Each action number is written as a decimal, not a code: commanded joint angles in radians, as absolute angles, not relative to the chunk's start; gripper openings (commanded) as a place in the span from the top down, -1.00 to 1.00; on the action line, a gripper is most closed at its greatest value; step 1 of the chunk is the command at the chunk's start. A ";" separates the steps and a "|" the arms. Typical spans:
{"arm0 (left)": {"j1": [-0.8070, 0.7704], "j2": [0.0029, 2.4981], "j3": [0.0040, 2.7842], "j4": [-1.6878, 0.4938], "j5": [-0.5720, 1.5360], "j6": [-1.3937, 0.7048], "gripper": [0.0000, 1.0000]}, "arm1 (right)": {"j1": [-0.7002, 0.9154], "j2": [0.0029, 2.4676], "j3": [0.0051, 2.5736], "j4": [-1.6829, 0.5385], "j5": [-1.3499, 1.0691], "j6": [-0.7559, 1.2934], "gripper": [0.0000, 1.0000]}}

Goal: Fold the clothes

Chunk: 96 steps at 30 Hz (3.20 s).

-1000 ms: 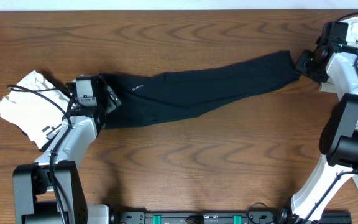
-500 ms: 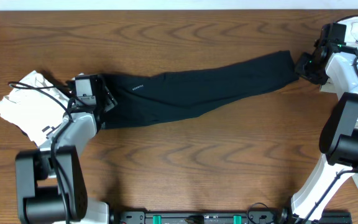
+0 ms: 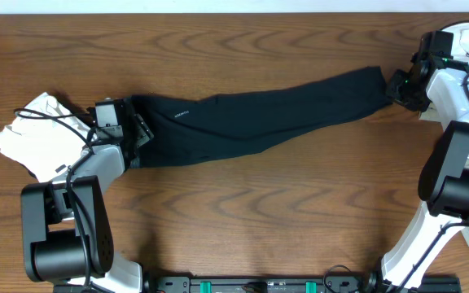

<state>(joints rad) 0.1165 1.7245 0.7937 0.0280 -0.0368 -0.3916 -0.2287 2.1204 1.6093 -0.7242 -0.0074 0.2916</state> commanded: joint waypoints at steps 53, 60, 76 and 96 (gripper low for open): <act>0.119 1.601 0.809 -0.134 0.134 -0.401 -0.59 | -0.349 2.244 1.606 -0.913 0.111 0.373 0.97; 0.119 1.601 0.809 -0.086 0.157 -0.401 -0.60 | -0.400 2.244 1.605 -0.970 0.115 0.345 0.98; 0.103 1.656 0.809 -0.005 0.287 -0.424 -0.25 | -0.373 2.244 1.605 -0.968 0.101 0.339 0.98; 0.094 1.666 0.809 -0.134 0.338 -0.440 0.18 | -0.373 2.244 1.605 -0.971 0.101 0.339 0.97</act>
